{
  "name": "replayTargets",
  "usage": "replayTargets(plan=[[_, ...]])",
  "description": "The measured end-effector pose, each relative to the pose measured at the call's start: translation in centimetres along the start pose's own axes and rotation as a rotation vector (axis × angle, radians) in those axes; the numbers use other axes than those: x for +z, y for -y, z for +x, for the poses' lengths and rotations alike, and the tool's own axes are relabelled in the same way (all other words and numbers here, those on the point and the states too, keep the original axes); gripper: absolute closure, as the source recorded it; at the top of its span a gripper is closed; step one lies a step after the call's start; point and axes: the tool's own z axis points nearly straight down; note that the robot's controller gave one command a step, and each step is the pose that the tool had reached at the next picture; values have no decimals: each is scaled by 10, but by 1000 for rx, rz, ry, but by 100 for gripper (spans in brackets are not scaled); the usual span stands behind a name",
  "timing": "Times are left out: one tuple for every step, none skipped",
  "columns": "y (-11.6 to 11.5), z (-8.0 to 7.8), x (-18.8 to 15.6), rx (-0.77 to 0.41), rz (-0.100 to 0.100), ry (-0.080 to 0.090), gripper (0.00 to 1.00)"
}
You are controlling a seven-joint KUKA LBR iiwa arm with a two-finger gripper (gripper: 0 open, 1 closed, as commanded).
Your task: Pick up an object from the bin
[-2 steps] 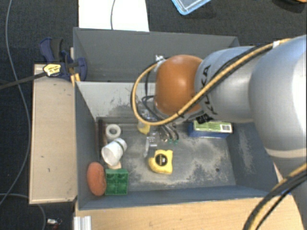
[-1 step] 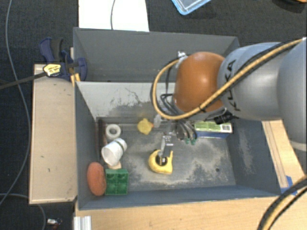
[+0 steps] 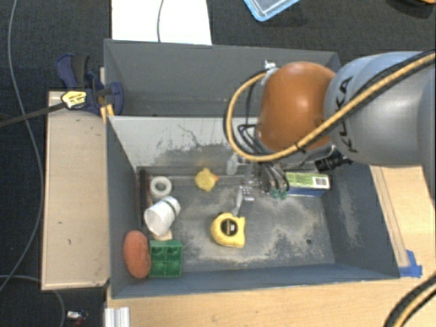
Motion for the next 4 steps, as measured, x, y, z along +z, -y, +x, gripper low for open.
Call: replayTargets(plan=[[41,22,62,-7,-3,1,0],[25,29,73,-36,-6,8,0],[38,34,15,112,-4,1,0],[16,46,24,54,-8,10,0]])
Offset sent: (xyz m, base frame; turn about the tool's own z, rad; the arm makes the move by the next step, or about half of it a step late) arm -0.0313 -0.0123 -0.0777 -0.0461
